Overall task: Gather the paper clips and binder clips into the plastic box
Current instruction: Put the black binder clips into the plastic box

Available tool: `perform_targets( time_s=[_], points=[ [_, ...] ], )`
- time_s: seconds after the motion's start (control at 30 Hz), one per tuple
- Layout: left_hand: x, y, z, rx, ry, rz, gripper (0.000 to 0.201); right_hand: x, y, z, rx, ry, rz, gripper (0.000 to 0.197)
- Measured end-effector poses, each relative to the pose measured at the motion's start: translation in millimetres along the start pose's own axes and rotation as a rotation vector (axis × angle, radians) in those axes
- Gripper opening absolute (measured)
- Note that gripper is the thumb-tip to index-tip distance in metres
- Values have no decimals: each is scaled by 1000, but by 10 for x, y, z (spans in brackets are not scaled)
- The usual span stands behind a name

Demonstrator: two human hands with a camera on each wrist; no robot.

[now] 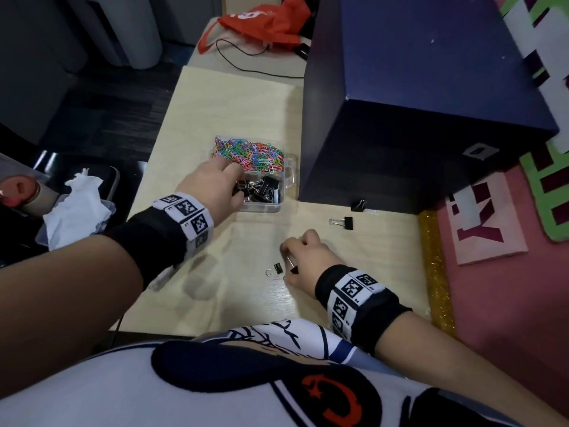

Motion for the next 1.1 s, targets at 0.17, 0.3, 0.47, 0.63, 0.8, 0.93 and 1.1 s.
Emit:
perform_targets(
  time_s=[0.17,0.3,0.47,0.63,0.8,0.93,1.1],
  points=[
    [163,271,-278,-109,-175,-217,29,-54,146,88,-71,34,-67,43],
    [388,685,-683,-295,-492,-429,38,-114,279,142,-95,65,-171,48],
    [407,702,-865,-381,-570,-435,32,-122,393,125,-148,76,-242,46],
    [353,529,-797,-299,-586,-231,22,-126,408,132,-181,74,-239,27],
    [366,408,-736,-255,-601,-146,23,-137,362,159,-180,86,-227,20],
    [316,354,-552,-105,-459,-161,18,-138,339,210,-211,114,-203,21],
    [164,147,-82,104,-52,-127,17,-152,261,293,-218,162,-166,20]
  ],
)
Point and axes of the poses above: each hand's wrist, its own x-axis away from the middle knuckle, its own z-axis out of the back of the hand, y = z × x, the point moved 4 cm from there along -x, towards the middle knuckle, and after that the axes turned 9 degrees about -y, right-handed, at the moved point
